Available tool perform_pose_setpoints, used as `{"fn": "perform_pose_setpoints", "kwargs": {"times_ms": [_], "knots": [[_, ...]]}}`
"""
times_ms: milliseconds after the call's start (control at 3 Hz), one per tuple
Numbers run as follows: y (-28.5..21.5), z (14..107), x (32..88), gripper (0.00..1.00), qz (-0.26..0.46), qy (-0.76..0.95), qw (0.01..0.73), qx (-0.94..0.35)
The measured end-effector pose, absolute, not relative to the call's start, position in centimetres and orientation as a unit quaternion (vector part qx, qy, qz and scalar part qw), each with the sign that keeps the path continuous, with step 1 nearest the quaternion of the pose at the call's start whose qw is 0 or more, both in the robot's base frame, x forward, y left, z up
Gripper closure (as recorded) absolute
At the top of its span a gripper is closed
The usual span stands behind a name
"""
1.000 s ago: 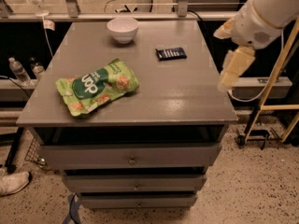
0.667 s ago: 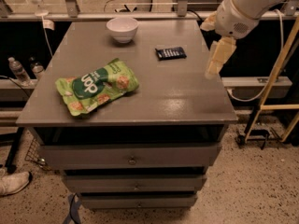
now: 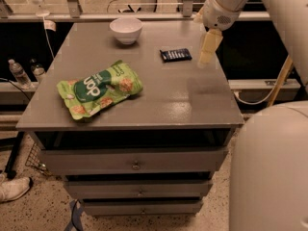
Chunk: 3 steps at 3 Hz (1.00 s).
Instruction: Pick rxbar blueberry
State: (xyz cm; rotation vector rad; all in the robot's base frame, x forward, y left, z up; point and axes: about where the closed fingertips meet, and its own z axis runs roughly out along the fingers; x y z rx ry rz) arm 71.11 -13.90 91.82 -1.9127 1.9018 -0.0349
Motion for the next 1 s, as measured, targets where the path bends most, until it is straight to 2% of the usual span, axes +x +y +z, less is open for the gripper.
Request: {"fn": "perform_pose_setpoints", "kwargs": {"times_ms": [333,1000], "knots": [[-13.6,91.0,73.7,0.00,-0.020,0.710,0.222,-0.668],[-11.7,88.3,76.1,0.00,0.014,0.746,0.208,-0.632]]}}
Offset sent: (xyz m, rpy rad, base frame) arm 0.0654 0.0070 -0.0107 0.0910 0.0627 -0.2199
